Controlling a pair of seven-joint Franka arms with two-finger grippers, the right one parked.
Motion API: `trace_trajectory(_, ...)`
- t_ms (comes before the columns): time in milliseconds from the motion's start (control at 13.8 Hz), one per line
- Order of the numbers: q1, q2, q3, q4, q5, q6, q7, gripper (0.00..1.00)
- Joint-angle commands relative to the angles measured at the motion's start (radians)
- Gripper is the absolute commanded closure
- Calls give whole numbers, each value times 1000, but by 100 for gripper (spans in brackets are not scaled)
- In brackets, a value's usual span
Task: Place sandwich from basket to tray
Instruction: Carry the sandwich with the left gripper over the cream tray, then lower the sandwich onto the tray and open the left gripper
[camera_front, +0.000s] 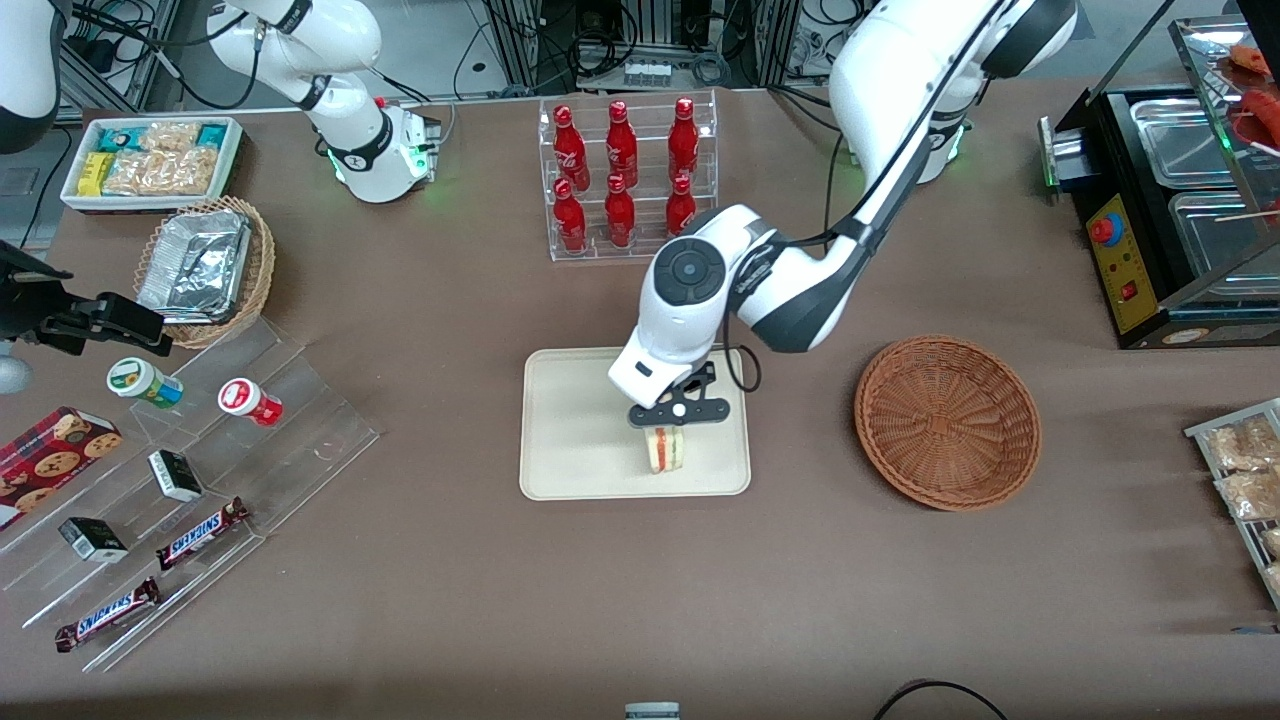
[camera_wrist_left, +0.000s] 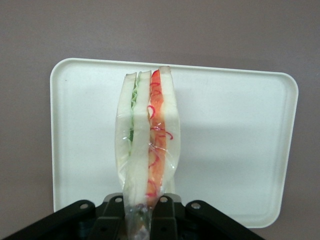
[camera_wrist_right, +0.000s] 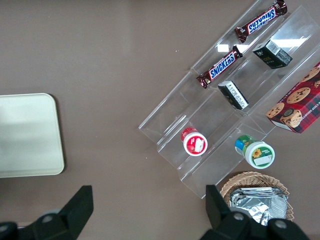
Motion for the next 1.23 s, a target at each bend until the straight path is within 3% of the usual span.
trace_trajectory(0,-36,49,13,48,37,24,-7,100)
trace_trajectory(362,-73,147,21,90,94,84,-27,100)
trace_trajectory(1014,-90,181,21,90,138,119,-78,98)
trace_trajectory(1087,-90,183,21,88,140,119,-81,93)
trace_trajectory(1159,-90,183,21,87,140,119,-81,66)
